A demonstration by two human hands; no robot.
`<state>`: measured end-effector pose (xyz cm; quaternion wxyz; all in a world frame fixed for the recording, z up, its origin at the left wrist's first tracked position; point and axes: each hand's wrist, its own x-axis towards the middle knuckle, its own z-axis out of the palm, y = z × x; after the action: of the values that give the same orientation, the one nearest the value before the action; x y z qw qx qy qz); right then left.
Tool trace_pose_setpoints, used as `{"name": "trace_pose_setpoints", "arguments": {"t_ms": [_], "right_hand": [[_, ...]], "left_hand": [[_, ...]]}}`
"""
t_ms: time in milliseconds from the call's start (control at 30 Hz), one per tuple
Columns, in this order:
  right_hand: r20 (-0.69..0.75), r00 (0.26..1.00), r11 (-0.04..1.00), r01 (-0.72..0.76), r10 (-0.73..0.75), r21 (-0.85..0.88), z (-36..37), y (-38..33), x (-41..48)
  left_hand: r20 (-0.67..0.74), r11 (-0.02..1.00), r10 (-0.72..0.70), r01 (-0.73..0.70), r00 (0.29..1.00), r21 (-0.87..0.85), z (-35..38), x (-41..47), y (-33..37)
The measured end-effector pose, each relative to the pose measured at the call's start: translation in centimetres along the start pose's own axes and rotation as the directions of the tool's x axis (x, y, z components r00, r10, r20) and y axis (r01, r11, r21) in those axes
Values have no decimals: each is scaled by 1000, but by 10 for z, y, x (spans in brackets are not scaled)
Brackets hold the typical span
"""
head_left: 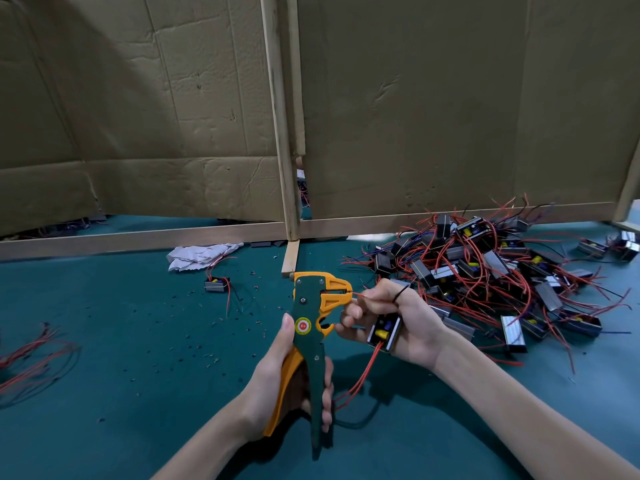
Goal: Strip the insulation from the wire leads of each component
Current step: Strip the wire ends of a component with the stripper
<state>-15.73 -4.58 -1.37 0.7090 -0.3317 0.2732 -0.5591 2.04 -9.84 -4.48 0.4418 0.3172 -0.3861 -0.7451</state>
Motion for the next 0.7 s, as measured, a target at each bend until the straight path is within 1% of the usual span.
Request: {"name": "trace_pose_setpoints", "arguments": {"t_ms": [67, 100, 133, 167, 233, 333, 433, 533, 600, 700], "right_hand": [[-20, 1000, 1000, 7, -7, -13, 1, -1, -1], [-31, 999, 1000, 6, -7, -30, 2, -2, -2], [-44, 999, 999, 2, -5, -53, 3, -2, -2], [-55, 999, 997, -2, -2, -77, 4, -2, -2], [-69, 998, 994, -19, 12, -111, 8, -1, -1], [-155, 988, 989, -14, -9, -149, 11, -1, 0], [-294, 951, 985, 43, -91, -167, 8, -6, 1], [-377, 903, 962, 115, -205, -249, 5, -9, 2], [-402, 884, 948, 122, -239, -295, 4, -9, 1], [-373, 897, 946, 127, -238, -300, 5, -9, -1]], "left_hand": [[142, 985, -91, 68, 986, 159, -3, -9, -6], [199, 968, -123, 73, 972, 242, -5, -14, -9], [225, 950, -145, 72, 964, 305, -6, -23, -11], [240, 942, -136, 51, 961, 332, -8, -28, -15], [208, 947, -106, 35, 972, 319, -10, -29, -21], [277, 977, -117, 61, 954, 203, -5, -27, -9], [295, 984, -87, 36, 951, 175, -11, -24, -2], [280, 987, -85, 43, 956, 152, -11, -22, 0], [270, 986, -77, 33, 960, 164, -10, -22, 0], [269, 986, -78, 35, 960, 161, -10, -23, -1]]}}
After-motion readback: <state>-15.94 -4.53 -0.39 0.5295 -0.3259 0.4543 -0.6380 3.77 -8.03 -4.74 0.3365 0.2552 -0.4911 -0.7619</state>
